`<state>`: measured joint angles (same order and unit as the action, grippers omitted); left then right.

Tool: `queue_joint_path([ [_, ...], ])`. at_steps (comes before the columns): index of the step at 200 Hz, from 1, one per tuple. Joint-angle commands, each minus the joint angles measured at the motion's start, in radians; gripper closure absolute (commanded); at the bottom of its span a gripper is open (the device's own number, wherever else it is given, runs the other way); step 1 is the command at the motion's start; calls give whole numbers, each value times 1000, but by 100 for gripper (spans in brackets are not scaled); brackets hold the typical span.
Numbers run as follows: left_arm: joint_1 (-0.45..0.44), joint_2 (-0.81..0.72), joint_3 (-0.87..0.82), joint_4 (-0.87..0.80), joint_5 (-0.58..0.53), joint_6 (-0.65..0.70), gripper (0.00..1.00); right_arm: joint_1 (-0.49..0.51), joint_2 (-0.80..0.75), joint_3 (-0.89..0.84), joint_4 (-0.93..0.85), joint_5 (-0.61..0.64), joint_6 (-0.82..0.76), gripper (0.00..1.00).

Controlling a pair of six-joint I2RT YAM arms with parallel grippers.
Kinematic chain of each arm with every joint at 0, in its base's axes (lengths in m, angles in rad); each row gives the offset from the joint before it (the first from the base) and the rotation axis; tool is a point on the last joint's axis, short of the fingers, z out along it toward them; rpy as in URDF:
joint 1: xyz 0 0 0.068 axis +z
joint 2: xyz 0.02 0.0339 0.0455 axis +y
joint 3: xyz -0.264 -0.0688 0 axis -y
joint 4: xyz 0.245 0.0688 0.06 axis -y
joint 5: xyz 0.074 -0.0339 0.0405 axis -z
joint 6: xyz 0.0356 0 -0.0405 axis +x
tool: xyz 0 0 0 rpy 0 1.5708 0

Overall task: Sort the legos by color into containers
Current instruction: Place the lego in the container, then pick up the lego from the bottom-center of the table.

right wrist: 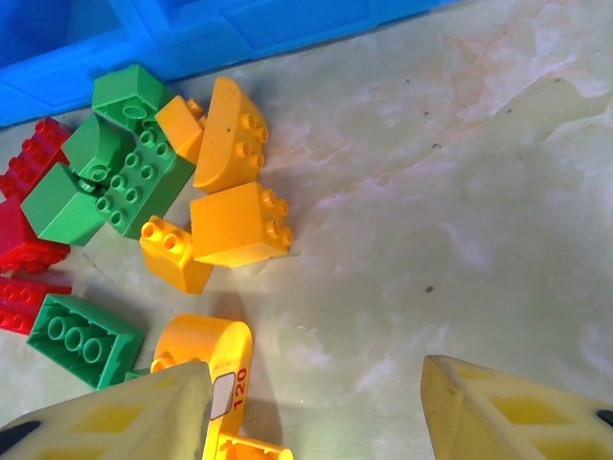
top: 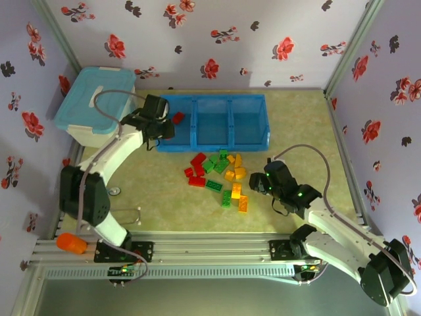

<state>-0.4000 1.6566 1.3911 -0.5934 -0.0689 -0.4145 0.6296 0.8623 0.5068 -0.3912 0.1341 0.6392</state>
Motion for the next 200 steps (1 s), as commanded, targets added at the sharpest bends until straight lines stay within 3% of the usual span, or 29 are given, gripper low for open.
queue_joint_path([
  [1, 24, 79, 95, -15, 30, 37, 78, 15, 13, 33, -23, -19, 15, 41],
  [29, 41, 153, 180, -41, 43, 45, 74, 34, 21, 36, -23, -21, 22, 40],
  [41, 45, 174, 212, -57, 42, 48, 58, 41, 26, 38, -18, -27, 35, 39],
  [54, 49, 187, 244, -80, 41, 46, 22, 52, 36, 42, -3, -42, 46, 39],
  [64, 47, 181, 256, -99, 35, 47, 15, 61, 47, 53, -2, -38, 47, 38],
  [110, -8, -14, 115, -67, -6, 53, 14, 98, 106, 106, -37, -8, 29, 37],
  [160, -84, -369, -262, 99, -12, -19, 17, 157, 200, 170, -94, 38, 32, 36],
  [200, -158, -547, -471, 104, -25, -109, 18, 208, 303, 227, -106, 57, 69, 36],
])
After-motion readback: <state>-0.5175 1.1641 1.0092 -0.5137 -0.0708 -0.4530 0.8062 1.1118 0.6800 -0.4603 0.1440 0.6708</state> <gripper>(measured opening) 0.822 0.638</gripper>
